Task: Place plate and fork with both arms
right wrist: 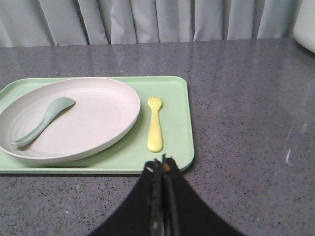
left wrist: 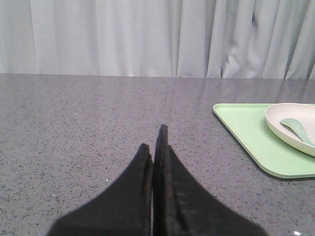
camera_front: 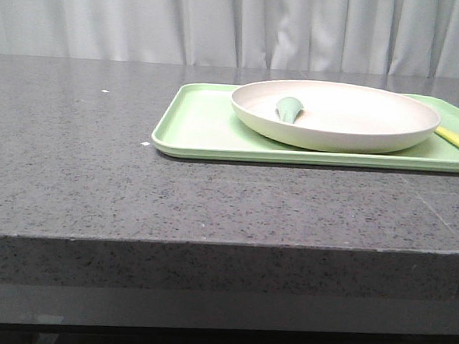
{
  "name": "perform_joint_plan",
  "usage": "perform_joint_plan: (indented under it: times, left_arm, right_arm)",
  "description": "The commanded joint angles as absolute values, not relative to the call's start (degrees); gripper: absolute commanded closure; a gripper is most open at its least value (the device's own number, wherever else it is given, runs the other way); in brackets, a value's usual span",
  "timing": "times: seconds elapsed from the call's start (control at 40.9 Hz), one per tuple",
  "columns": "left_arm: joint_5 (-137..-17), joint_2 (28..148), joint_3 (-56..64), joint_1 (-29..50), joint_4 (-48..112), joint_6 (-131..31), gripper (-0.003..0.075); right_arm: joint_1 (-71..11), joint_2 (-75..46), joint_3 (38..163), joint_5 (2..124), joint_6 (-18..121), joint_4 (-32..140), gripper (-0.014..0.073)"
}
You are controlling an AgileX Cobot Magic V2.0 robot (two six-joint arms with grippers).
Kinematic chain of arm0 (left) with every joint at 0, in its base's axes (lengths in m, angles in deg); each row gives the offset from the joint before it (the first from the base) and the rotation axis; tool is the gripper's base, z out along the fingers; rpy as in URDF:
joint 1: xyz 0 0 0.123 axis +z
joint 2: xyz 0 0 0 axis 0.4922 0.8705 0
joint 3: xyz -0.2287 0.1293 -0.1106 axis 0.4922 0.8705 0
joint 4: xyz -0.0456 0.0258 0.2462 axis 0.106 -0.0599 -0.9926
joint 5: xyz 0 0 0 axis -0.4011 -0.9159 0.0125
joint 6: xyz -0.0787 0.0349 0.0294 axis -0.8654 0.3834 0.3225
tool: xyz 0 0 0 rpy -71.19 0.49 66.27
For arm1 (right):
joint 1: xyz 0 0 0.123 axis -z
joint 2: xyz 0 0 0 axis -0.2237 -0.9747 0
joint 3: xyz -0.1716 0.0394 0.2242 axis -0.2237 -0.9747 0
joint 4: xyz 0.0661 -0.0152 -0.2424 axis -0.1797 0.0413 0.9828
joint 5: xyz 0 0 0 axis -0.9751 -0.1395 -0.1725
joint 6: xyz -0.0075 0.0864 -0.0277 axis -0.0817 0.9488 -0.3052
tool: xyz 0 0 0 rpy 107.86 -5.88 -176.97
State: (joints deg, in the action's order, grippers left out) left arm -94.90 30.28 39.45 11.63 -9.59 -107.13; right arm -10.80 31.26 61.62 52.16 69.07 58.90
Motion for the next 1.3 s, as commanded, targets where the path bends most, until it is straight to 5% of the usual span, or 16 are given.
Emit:
perform_joint_plan:
  times: [0.0, 0.978, 1.271]
  left_arm:
    - [-90.11, 30.27, 38.01, 11.76, -9.65, -107.77, 0.0738]
    - [-85.79, 30.27, 39.08, 12.32, 7.87, -87.74, 0.0738]
    - [-78.02, 30.27, 46.49, 27.26, 7.89, -88.23, 0.0738]
  right_arm:
    - [-10.45, 30.78, 63.10, 56.63, 68.48, 58.78, 0.0710]
    - [-10.45, 30.78, 63.10, 56.63, 68.48, 58.78, 0.0710]
    - [-10.45, 30.78, 63.10, 56.63, 68.48, 58.78, 0.0710]
